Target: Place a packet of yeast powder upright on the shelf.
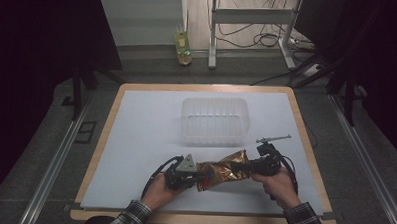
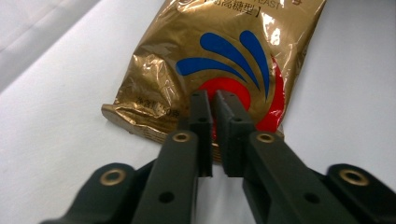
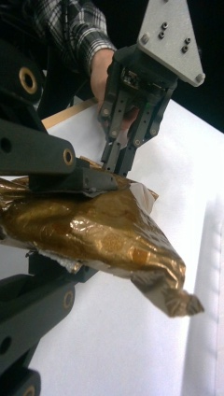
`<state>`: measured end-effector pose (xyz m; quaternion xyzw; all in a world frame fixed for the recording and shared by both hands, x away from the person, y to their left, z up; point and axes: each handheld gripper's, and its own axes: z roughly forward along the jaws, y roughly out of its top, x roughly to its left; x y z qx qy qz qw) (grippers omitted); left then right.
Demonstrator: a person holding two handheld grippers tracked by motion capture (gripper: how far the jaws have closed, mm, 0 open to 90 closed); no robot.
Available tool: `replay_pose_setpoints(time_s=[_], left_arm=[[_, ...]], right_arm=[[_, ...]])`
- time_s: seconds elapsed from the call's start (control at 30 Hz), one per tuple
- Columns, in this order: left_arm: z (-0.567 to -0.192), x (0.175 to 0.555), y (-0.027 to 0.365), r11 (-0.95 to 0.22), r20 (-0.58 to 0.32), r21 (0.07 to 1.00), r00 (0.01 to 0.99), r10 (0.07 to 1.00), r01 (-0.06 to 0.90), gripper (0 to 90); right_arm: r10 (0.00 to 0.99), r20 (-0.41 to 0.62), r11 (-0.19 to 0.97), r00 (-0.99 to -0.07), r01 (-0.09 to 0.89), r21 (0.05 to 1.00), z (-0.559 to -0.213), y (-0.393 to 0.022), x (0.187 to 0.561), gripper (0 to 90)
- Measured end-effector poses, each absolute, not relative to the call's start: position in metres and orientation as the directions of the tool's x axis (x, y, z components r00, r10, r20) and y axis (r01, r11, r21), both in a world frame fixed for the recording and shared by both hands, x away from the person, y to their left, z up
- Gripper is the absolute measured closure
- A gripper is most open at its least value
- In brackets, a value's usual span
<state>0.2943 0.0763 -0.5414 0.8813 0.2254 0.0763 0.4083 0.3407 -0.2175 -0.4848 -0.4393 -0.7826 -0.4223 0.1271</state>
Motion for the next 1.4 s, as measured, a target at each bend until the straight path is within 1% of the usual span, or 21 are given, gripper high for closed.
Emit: replay_pose_setpoints(time_s=[0.03,0.1,0.17,0.23,0.27,0.57,0.63,0.9,1.2,1.4], left_arm=[[-0.540,0.294,0.077,-0.576,-0.033,0.751,0.889,0.456,0.324,80.1],[-0.539,0.292,0.075,-0.549,-0.045,0.767,0.882,0.469,0.332,77.7],[-0.536,0.291,0.077,-0.571,-0.014,0.762,0.889,0.458,0.306,74.1],[-0.536,0.289,0.076,-0.539,-0.029,0.781,0.880,0.473,0.316,71.8],[-0.534,0.289,0.078,-0.560,-0.011,0.771,0.886,0.463,0.302,69.7],[-0.529,0.284,0.082,-0.546,0.016,0.784,0.870,0.493,0.295,49.4],[-0.528,0.282,0.083,-0.543,0.020,0.788,0.870,0.493,0.290,46.8],[-0.528,0.279,0.085,-0.529,0.032,0.802,0.864,0.503,0.278,27.7],[-0.527,0.276,0.086,-0.519,0.012,0.804,0.865,0.502,0.290,17.3],[-0.524,0.269,0.086,-0.519,0.032,0.809,0.862,0.507,0.275,8.9]], right_arm=[[0.579,0.573,0.253,-0.580,0.796,0.550,-0.484,-0.218,0.340,68.7],[0.580,0.568,0.253,-0.585,0.791,0.557,-0.481,-0.218,0.340,69.2],[0.579,0.563,0.253,-0.590,0.787,0.563,-0.478,-0.218,0.339,69.4],[0.583,0.550,0.255,-0.598,0.777,0.575,-0.474,-0.219,0.338,69.4],[0.585,0.547,0.253,-0.599,0.775,0.579,-0.472,-0.219,0.338,69.5],[0.602,0.518,0.234,-0.607,0.755,0.613,-0.460,-0.223,0.337,69.5],[0.605,0.512,0.231,-0.610,0.749,0.621,-0.457,-0.224,0.338,69.6],[0.610,0.498,0.221,-0.616,0.736,0.641,-0.449,-0.224,0.339,69.9],[0.613,0.492,0.203,-0.618,0.725,0.658,-0.440,-0.228,0.341,70.3],[0.622,0.503,0.180,-0.601,0.734,0.655,-0.433,-0.230,0.343,70.5]])
